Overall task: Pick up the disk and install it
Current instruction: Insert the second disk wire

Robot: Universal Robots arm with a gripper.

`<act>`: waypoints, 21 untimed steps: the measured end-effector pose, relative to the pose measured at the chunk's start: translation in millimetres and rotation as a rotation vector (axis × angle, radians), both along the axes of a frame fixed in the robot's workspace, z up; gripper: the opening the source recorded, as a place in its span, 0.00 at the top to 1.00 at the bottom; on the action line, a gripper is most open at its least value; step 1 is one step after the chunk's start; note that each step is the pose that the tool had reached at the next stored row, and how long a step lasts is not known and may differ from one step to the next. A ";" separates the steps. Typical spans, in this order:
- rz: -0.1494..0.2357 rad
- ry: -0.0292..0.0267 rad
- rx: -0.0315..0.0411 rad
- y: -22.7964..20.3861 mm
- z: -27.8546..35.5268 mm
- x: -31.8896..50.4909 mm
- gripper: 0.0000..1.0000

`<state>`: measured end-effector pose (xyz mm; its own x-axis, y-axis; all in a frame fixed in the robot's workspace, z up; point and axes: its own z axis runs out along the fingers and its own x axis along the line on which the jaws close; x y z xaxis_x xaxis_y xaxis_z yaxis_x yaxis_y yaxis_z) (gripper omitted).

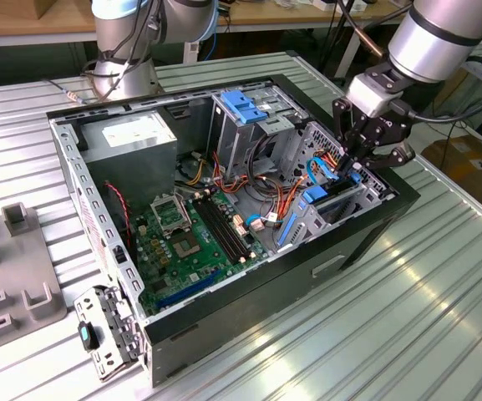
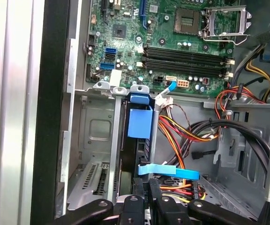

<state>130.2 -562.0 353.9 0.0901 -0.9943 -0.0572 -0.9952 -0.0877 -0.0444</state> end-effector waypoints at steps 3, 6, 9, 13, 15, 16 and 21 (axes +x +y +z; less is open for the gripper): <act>-0.025 0.0000 -0.0004 -0.1 -0.7 0.0 0.84; -0.031 0.0000 -0.0002 -0.1 -1.3 -0.1 0.84; -0.032 0.0000 -0.0002 -0.1 -2.9 -0.1 0.84; -0.032 0.0008 -0.0005 -0.2 -4.8 -0.1 0.84; -0.032 0.0009 -0.0007 -0.2 -5.2 -0.1 0.84; -0.032 0.0009 -0.0005 -0.2 -5.3 -0.1 0.84; -0.042 0.0009 -0.0005 -0.7 -5.9 0.0 0.84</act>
